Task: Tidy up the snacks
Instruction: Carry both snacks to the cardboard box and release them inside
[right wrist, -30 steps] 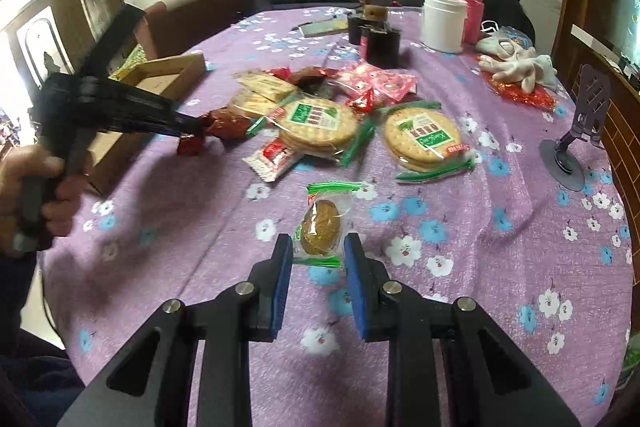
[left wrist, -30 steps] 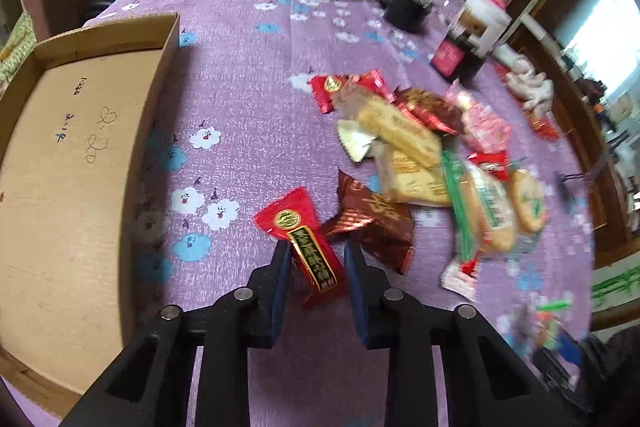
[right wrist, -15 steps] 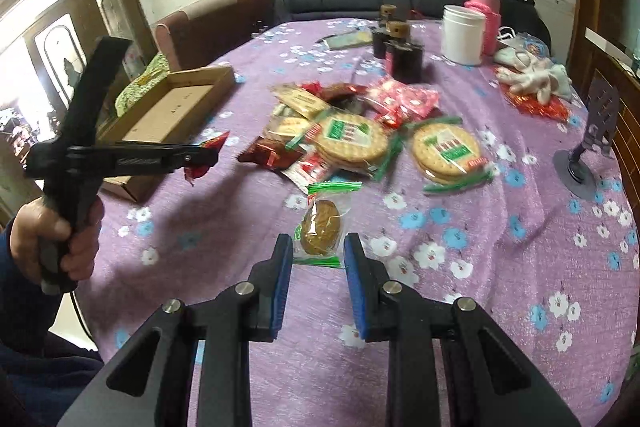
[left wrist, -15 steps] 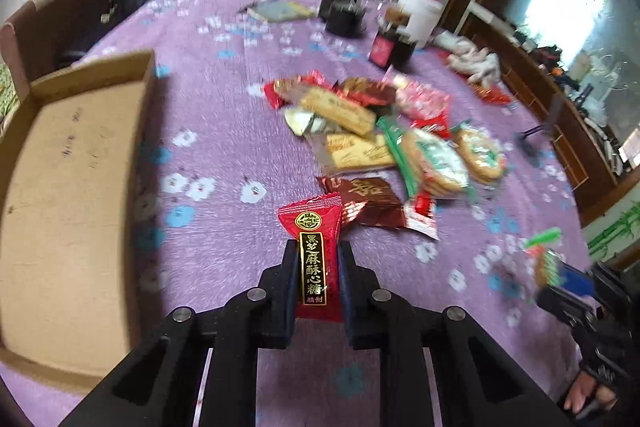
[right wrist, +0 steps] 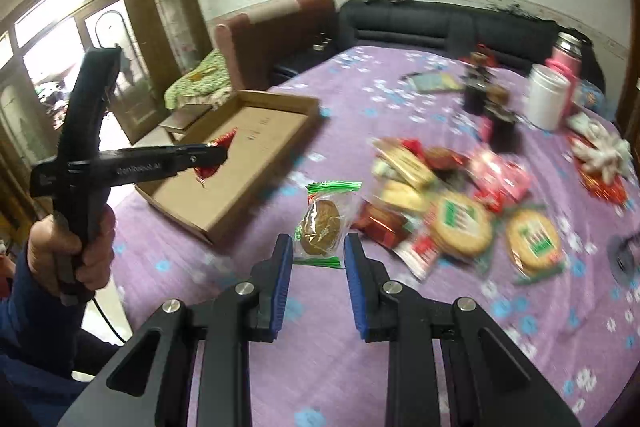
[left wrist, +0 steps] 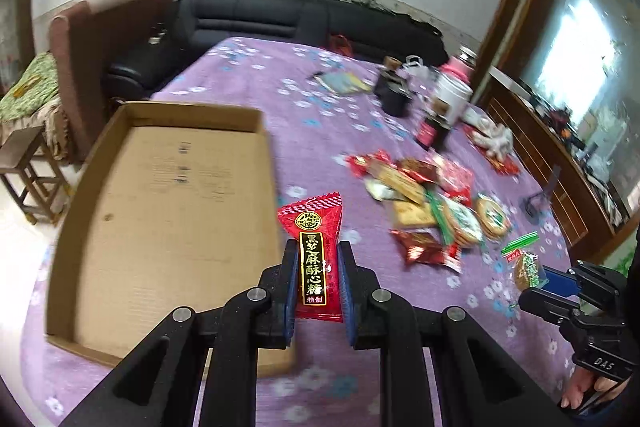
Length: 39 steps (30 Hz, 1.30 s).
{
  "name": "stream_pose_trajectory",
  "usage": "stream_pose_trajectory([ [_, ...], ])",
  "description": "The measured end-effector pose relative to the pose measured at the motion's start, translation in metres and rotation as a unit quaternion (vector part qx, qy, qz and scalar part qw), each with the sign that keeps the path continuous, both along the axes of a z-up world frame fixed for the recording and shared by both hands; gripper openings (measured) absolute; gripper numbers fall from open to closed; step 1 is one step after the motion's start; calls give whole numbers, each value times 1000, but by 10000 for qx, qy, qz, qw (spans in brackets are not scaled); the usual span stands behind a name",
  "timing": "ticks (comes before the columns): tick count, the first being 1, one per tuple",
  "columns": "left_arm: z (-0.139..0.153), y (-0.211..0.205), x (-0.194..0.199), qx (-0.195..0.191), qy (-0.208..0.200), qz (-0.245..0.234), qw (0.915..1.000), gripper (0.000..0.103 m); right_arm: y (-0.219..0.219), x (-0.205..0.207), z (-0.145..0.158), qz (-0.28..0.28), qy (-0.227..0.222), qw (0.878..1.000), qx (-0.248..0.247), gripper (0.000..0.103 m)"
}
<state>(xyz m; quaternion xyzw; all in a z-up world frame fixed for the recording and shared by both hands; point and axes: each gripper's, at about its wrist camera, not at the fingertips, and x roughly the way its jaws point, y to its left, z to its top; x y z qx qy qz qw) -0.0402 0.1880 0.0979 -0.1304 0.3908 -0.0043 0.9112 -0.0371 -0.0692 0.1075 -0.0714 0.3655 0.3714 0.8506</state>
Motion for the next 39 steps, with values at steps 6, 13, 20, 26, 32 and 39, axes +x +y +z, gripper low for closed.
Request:
stream_pose_trajectory([
  [6, 1, 42, -3, 150, 19, 401, 9991, 18, 57, 12, 8, 451, 87, 9989, 42, 26],
  [13, 0, 82, 6, 407, 65, 776, 9961, 18, 130, 40, 7, 801, 394, 9959, 123, 26],
  [20, -15, 110, 33, 499, 248, 930, 9941, 18, 193, 70, -10, 850, 601, 9946, 10, 26],
  [26, -35, 124, 78, 591, 625, 888, 9923, 18, 234, 110, -36, 618, 724, 9951, -253, 26],
  [32, -55, 134, 108, 764, 852, 1096, 9874, 19, 259, 143, -61, 335, 838, 9948, -468, 26],
  [39, -64, 133, 113, 857, 908, 1110, 9860, 20, 264, 153, -76, 255, 858, 9942, -587, 27],
])
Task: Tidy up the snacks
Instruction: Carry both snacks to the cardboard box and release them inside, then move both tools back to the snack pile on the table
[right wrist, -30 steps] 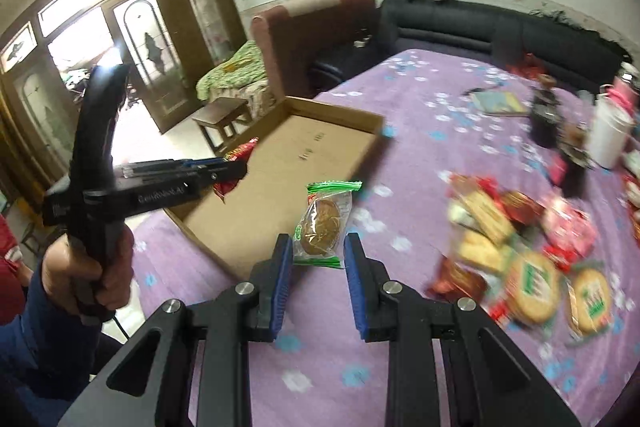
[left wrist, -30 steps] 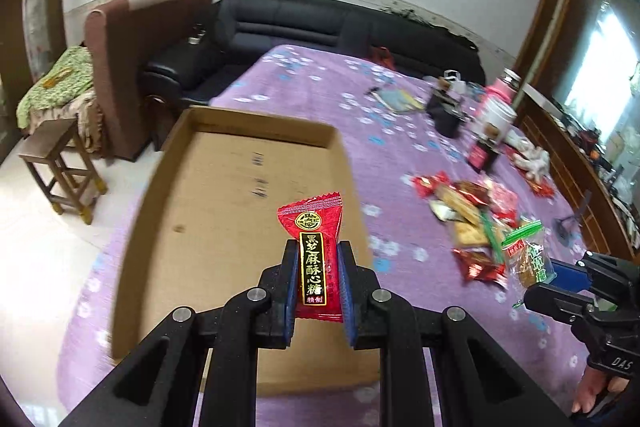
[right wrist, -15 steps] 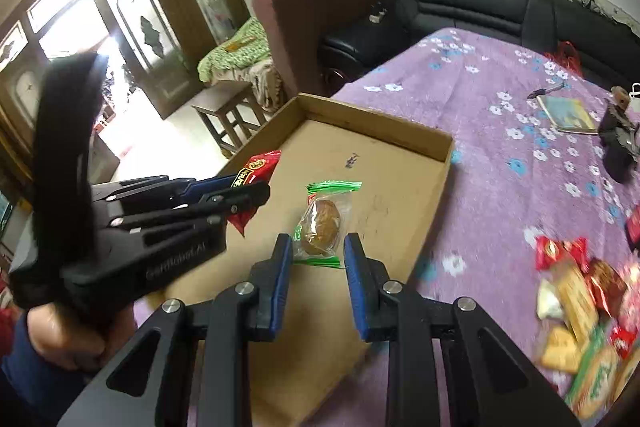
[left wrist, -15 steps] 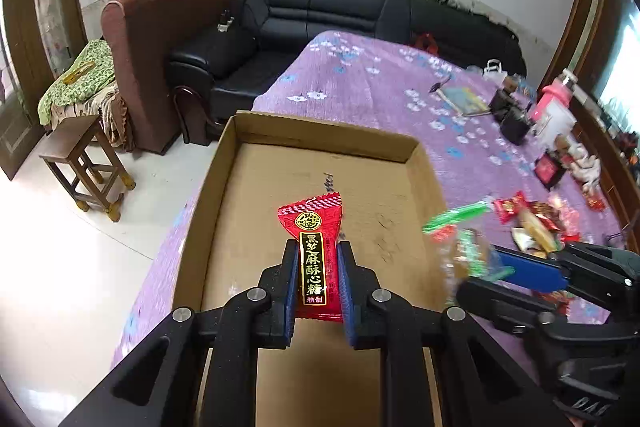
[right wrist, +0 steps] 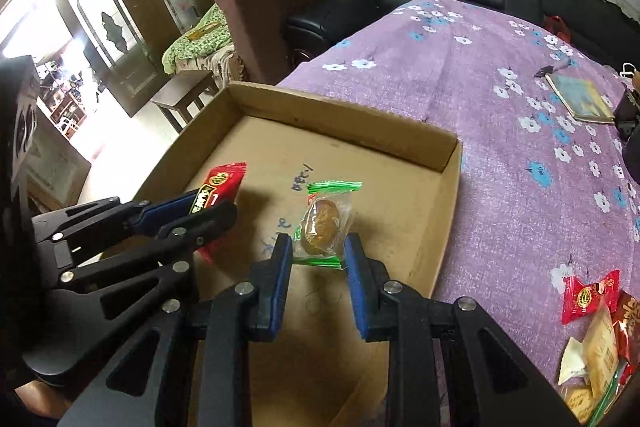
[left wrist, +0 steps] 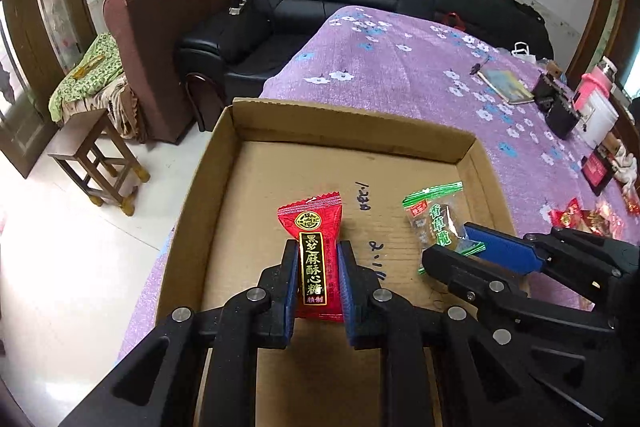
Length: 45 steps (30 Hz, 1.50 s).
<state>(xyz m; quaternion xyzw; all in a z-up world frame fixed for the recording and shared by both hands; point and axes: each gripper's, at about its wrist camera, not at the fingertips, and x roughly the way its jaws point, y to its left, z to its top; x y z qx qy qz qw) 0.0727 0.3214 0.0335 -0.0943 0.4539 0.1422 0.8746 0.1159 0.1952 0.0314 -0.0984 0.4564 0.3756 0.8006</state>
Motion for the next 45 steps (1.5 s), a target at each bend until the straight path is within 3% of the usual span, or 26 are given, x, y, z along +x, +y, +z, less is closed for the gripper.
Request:
stream_pose_trajectory([
  [9, 3, 0, -1, 76, -36, 122, 9999, 22, -1, -2, 2, -13, 9, 10000, 51, 27],
  [11, 6, -1, -4, 111, -82, 142, 9998, 38, -4, -4, 6, 10, -5, 10000, 99, 27],
  [13, 10, -3, -7, 217, -146, 173, 9995, 44, -8, -6, 11, 1, -20, 9998, 185, 27],
  [24, 32, -21, -40, 148, -486, 92, 9987, 44, -50, -36, 35, -6, 37, 9974, 726, 28],
  [33, 48, -65, -66, -60, -811, -214, 9965, 44, -118, -58, 31, -256, 257, 9931, 1117, 29],
  [39, 50, -110, -73, -158, -841, -616, 9944, 43, -192, -58, 29, -657, 347, 9877, 1374, 29],
  [45, 37, -174, -66, -316, -621, -1247, 9898, 50, -292, -38, 29, -1629, 47, 9697, 1817, 34],
])
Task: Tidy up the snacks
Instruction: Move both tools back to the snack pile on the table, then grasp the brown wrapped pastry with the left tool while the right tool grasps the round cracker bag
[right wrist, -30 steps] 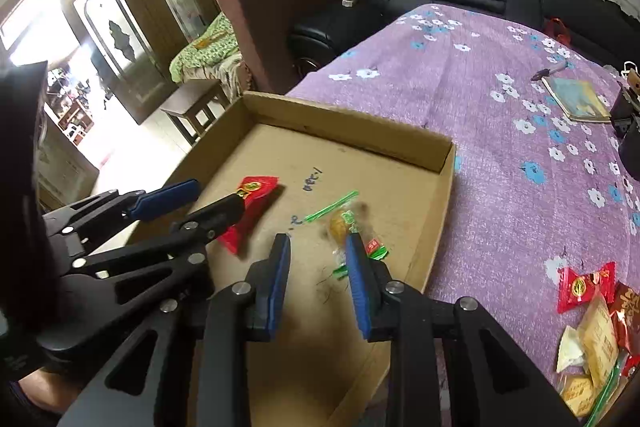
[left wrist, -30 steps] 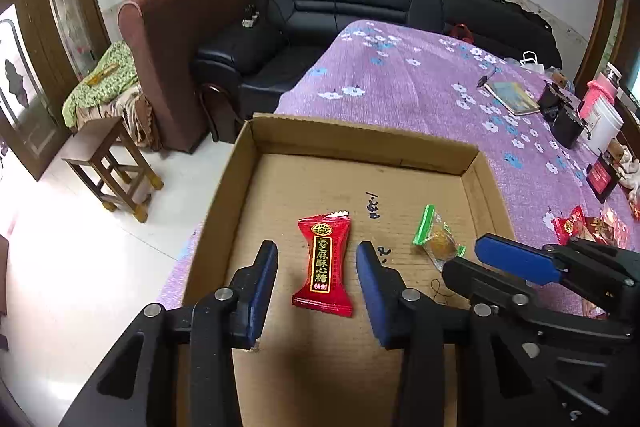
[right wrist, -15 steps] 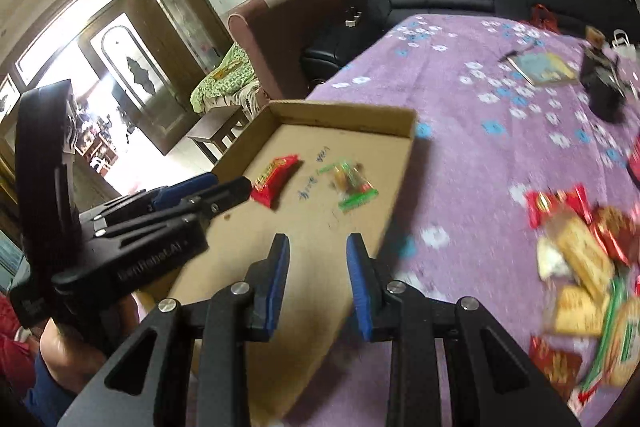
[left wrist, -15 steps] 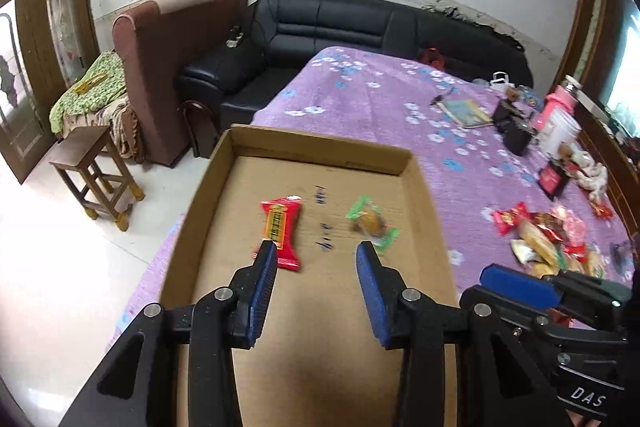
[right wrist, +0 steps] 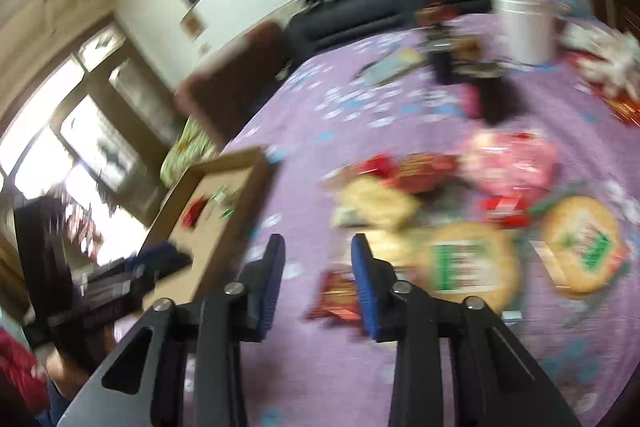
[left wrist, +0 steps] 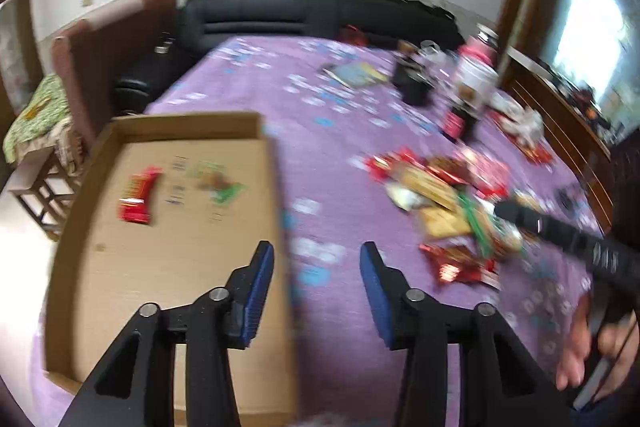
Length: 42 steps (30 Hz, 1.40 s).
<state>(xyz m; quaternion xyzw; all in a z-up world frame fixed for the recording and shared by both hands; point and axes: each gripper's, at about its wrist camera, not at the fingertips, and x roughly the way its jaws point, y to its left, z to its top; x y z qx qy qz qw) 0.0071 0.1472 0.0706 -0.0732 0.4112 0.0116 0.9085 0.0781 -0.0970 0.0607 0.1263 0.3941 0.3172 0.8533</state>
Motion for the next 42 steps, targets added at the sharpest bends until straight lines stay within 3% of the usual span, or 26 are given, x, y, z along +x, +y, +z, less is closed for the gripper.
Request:
stream_pose_trajectory([
  [3, -11, -30, 12, -110, 234, -319, 9992, 55, -34, 11, -9, -362, 116, 9992, 127, 34],
  [7, -24, -61, 32, -304, 438, -593, 9968, 71, -56, 20, -10, -528, 243, 9971, 494, 34],
  [11, -39, -91, 53, -84, 704, -790, 9944, 81, -62, 22, -10, -674, 248, 9960, 534, 34],
  [15, -60, -123, 65, 224, 936, -1045, 9899, 80, -77, 27, -15, -902, 365, 9940, 502, 40],
  [16, -63, -125, 64, 247, 888, -1003, 9907, 76, -77, 29, -17, -947, 389, 9938, 425, 41],
  [17, -63, -128, 61, 355, 758, -949, 9920, 57, -79, 30, -20, -1033, 426, 9933, 299, 42],
  [19, -60, -125, 53, 379, 679, -917, 9927, 51, -77, 32, -24, -1059, 526, 9929, 140, 49],
  [20, -59, -119, 47, 278, 674, -872, 9935, 51, -74, 34, -28, -1007, 588, 9932, -2, 58],
  [23, -59, -102, 32, 216, 636, -785, 9947, 51, -60, 34, -35, -849, 667, 9935, -348, 63],
  [24, -58, -96, 27, 156, 607, -739, 9953, 51, -56, 33, -37, -846, 653, 9929, -532, 72],
  [29, -50, -75, 7, 269, 278, -447, 9983, 51, -37, 30, -47, -715, 558, 9882, -1235, 81],
  [35, -43, -73, 2, 353, 22, -397, 9986, 51, -18, 22, -47, -561, 217, 9800, -1897, 82],
  [40, -44, -72, 4, 343, 40, -372, 9987, 51, -6, 15, -45, -339, 76, 9770, -2103, 85],
  [42, -45, -70, 4, 330, 52, -359, 9988, 51, -8, 15, -44, -396, 93, 9775, -2071, 80],
])
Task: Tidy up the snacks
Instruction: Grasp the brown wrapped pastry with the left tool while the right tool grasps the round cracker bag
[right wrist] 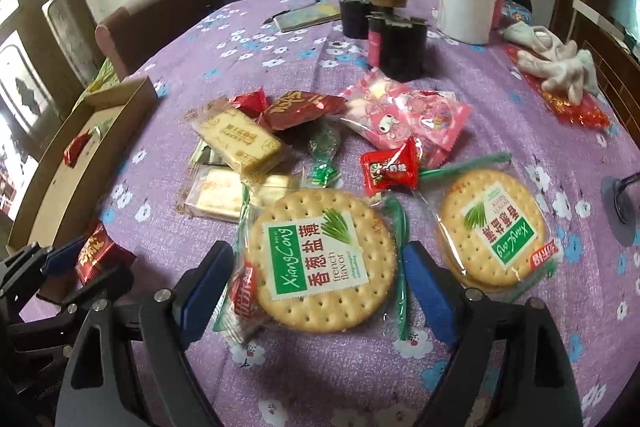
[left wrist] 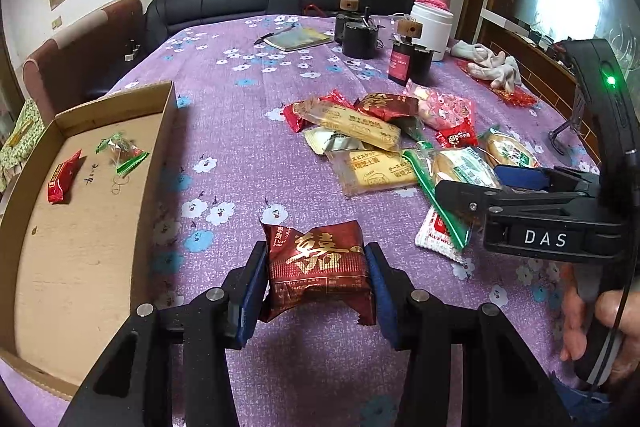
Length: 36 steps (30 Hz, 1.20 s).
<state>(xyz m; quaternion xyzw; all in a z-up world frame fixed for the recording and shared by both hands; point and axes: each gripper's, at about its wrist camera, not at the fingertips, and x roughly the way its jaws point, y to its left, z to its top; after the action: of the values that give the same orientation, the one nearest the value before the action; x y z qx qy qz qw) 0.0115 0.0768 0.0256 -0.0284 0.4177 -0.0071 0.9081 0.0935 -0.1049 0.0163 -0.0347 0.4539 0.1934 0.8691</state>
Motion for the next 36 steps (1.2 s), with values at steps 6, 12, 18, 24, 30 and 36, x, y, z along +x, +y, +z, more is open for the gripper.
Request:
stream_pose_trajectory([
  [6, 2, 0, -2, 28, -42, 67, 10000, 51, -1, -2, 5, 73, -68, 9999, 70, 75],
  [12, 9, 3, -7, 87, -153, 139, 9997, 51, -4, -9, 21, 156, -410, 9977, 508, 75],
  [18, 20, 6, -11, 223, -324, 242, 9989, 51, -1, -14, 31, 269, -630, 9947, 764, 75],
  [24, 31, 6, -18, 470, -576, 331, 9967, 51, 7, -22, 36, 518, -779, 9917, 879, 75],
  [30, 45, 12, -29, 782, -891, 489, 9918, 51, 21, -39, 45, 849, -1159, 9852, 934, 75],
  [36, 52, 22, -37, 854, -1012, 616, 9893, 51, 31, -46, 45, 999, -1180, 9833, 961, 75],
])
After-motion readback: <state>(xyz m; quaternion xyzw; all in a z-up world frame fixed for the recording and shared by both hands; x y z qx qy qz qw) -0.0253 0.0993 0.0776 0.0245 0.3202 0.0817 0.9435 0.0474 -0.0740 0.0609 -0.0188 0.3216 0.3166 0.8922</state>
